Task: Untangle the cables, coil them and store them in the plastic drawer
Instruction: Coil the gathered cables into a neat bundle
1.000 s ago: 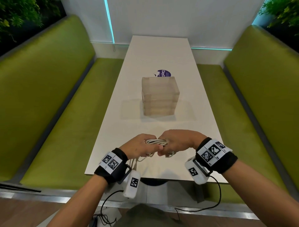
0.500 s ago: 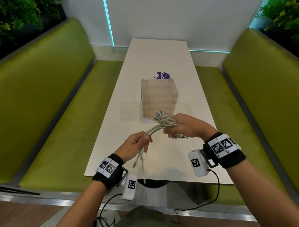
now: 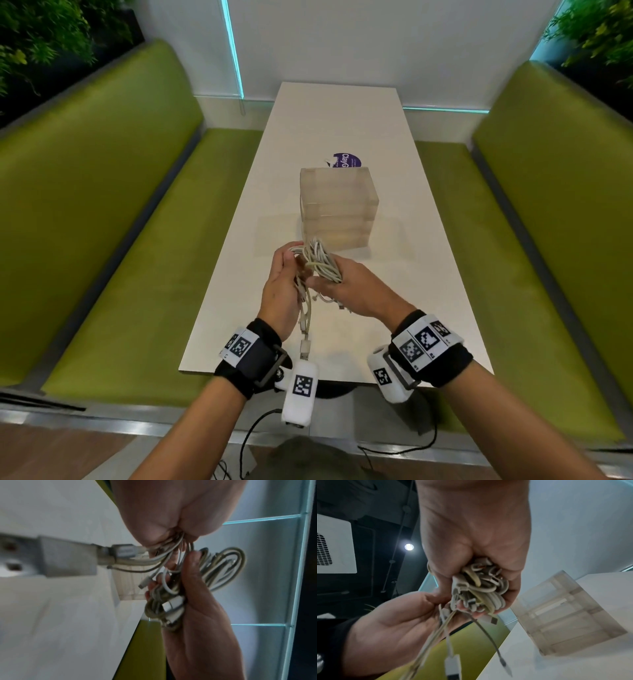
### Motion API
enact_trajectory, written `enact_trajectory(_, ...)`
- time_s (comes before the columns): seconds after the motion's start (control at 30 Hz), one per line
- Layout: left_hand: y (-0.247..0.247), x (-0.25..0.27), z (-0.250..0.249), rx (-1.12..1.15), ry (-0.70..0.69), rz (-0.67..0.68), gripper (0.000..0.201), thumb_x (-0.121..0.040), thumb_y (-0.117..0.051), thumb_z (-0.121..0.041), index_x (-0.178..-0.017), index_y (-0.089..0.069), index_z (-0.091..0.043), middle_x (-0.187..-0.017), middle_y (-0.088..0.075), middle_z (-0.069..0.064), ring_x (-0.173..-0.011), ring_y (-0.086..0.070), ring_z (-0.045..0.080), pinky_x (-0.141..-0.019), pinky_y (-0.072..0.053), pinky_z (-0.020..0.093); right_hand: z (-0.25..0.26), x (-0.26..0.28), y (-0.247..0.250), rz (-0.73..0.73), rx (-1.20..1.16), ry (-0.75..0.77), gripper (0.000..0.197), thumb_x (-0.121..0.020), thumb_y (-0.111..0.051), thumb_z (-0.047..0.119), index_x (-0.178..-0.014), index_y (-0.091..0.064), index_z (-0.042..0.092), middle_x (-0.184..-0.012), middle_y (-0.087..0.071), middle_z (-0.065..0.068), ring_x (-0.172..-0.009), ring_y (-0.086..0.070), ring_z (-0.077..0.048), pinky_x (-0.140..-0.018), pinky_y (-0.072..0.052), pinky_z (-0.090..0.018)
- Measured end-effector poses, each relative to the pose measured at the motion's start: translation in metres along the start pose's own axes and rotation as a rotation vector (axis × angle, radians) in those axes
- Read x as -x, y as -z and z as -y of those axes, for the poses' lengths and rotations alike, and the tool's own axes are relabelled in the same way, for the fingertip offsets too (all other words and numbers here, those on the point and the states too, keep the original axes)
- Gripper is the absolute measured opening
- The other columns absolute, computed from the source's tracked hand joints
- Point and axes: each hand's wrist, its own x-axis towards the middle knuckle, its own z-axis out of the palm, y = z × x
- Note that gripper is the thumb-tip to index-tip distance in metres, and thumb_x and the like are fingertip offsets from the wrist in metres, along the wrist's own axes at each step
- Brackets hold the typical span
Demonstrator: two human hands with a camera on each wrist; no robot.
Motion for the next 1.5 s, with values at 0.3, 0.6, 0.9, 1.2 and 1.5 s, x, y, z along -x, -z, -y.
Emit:
enact_trajectory(0.3,-0.005,0.007,-0.004,0.185,0.049,0.111,0.082,-0.074,-0.054,-0.072,-0.122,-0.048,-0.006,-0.104,-0.065,0.007,-0.100,-0.062,0.019,-0.078,-0.053,0.027,-0.010,-0.009,-0.012,-0.083,0.038,0.030,0.036,-0.074,-0.077,0.035,-0.100,-0.063,0.015,-0.103,-0.049,0.008,-0.085,-0.058,-0.017,-0.078,-0.049,-0.033)
enact_trajectory(0.6,-0.007,0.004,-0.012,-0.019,-0.016,-0.040,0.031,-0.071,-0.076,-0.022,-0.097,-0.064,-0.010,-0.096,-0.067,0.020,-0.079,-0.064,0.020,-0.063,-0.053,0.031,-0.002,-0.007,-0.014,0.029,0.035,-0.020,0.023,-0.084,-0.066,0.023,-0.105,-0.062,0.016,-0.088,-0.070,-0.001,-0.080,-0.065,-0.019,-0.072,-0.053,-0.037)
enact_trajectory(0.9,0.009,0.000,-0.010,-0.238,0.009,0.255,0.089,-0.066,-0.081,-0.022,-0.140,-0.032,-0.018,-0.121,-0.060,0.005,-0.107,-0.059,0.013,-0.081,-0.052,0.030,-0.004,-0.001,-0.009,-0.059,-0.333,0.028,0.012,-0.089,-0.061,0.011,-0.101,-0.063,0.011,-0.085,-0.068,0.000,-0.076,-0.066,-0.014,-0.067,-0.054,-0.028)
enact_trajectory(1.2,0.020,0.015,-0.003,-0.514,0.160,0.339,0.017,-0.095,-0.055,-0.020,-0.097,-0.066,-0.006,-0.069,-0.063,0.006,-0.050,-0.055,0.015,-0.048,-0.047,0.026,-0.007,0.002,0.007,-0.191,-0.541,-0.030,0.013,-0.085,-0.068,0.010,-0.089,-0.065,-0.002,-0.074,-0.066,-0.008,-0.060,-0.060,-0.010,-0.052,-0.045,-0.019)
enact_trajectory(1.5,0.025,0.002,-0.024,-0.914,0.040,0.438,0.029,-0.096,-0.052,-0.014,-0.071,-0.062,-0.026,-0.065,-0.059,-0.003,-0.052,-0.047,-0.001,-0.053,-0.034,0.011,0.002,0.001,0.025,0.225,0.041,0.022,0.020,-0.080,-0.072,0.023,-0.088,-0.061,0.037,-0.090,-0.070,0.002,-0.085,-0.064,-0.022,-0.074,-0.051,-0.035)
